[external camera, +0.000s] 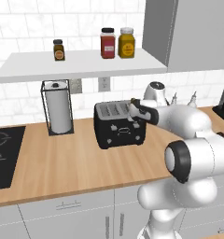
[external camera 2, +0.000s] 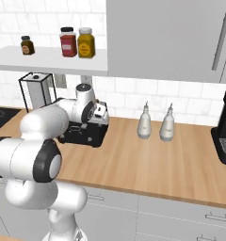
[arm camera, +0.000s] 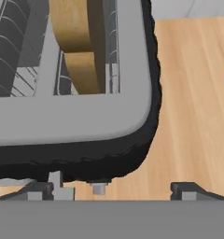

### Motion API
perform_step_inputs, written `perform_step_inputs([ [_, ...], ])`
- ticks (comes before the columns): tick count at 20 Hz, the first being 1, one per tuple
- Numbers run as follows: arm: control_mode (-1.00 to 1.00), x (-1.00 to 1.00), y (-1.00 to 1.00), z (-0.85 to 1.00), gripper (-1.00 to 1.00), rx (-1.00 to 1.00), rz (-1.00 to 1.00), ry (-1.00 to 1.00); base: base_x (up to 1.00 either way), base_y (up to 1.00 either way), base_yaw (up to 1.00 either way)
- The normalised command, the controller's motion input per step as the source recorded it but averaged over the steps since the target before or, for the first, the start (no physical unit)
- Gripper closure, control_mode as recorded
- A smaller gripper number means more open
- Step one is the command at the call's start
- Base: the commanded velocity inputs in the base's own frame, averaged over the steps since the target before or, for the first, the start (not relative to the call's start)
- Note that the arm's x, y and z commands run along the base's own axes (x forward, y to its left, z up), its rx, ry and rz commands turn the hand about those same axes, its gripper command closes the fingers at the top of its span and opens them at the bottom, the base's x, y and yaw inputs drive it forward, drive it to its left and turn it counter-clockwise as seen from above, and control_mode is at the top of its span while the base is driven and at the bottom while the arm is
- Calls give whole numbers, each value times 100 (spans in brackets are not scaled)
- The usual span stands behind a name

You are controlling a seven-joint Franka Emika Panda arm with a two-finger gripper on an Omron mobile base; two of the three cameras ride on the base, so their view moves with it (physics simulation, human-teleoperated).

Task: Start the toaster. Once the lever pops up, take the bread to the plate on the dining counter.

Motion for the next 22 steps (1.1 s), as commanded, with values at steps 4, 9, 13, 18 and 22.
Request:
perform_step_inputs([
  [4,-100,2,0,-16,-100,0,0,-5,0,0,0],
  [9,-100,0,0,-12,-100,0,0,-5,0,0,0],
  [13,-100,0,0,-8,-100,0,0,-3,0,0,0],
  [18,-100,-7,0,-2,-100,0,0,0,0,0,0],
  [22,-100,-9,0,-11,-100,0,0,0,0,0,0],
])
